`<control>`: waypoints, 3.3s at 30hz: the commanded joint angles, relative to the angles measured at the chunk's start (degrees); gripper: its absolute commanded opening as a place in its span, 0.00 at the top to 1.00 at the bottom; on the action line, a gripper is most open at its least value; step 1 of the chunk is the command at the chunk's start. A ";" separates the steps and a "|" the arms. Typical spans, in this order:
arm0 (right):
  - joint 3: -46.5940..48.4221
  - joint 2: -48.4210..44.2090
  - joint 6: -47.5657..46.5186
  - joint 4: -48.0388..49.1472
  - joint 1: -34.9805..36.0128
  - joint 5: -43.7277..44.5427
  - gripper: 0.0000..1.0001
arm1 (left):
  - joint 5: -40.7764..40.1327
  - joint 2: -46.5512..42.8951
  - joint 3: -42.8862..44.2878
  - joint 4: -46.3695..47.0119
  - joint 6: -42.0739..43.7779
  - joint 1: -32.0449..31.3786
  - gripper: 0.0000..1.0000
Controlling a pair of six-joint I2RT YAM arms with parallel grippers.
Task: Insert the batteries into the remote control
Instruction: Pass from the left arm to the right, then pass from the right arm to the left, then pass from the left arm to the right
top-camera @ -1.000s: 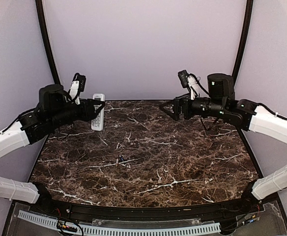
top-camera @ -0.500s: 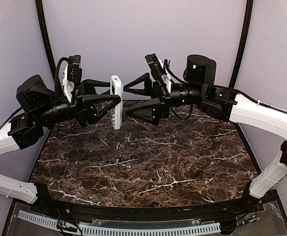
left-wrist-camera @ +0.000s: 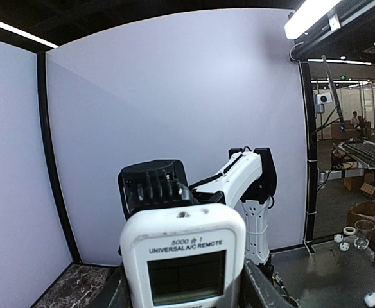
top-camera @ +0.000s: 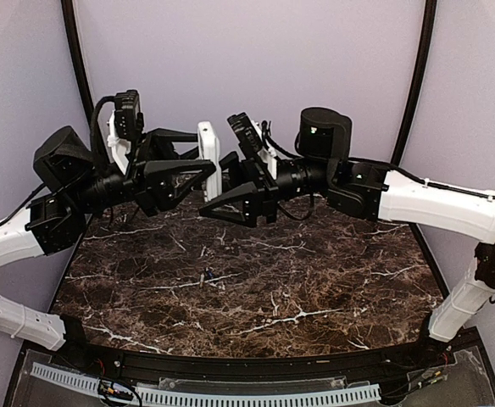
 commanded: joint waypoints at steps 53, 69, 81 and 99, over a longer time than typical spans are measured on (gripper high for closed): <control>2.06 -3.54 -20.24 -11.32 9.65 66.55 0.88 | -31.57 5.11 12.20 -23.90 -8.94 -0.36 0.74; -13.43 -17.19 -12.89 2.35 6.15 51.93 0.01 | -29.63 0.09 8.06 -14.12 -11.18 -0.35 1.00; -20.10 -17.62 -24.24 17.78 4.17 45.30 0.01 | -23.28 -1.11 4.09 -4.97 -22.28 -0.45 1.00; -12.43 -10.07 -26.88 16.51 4.18 46.56 0.45 | -21.54 -0.39 2.79 -3.37 -24.57 -0.40 1.00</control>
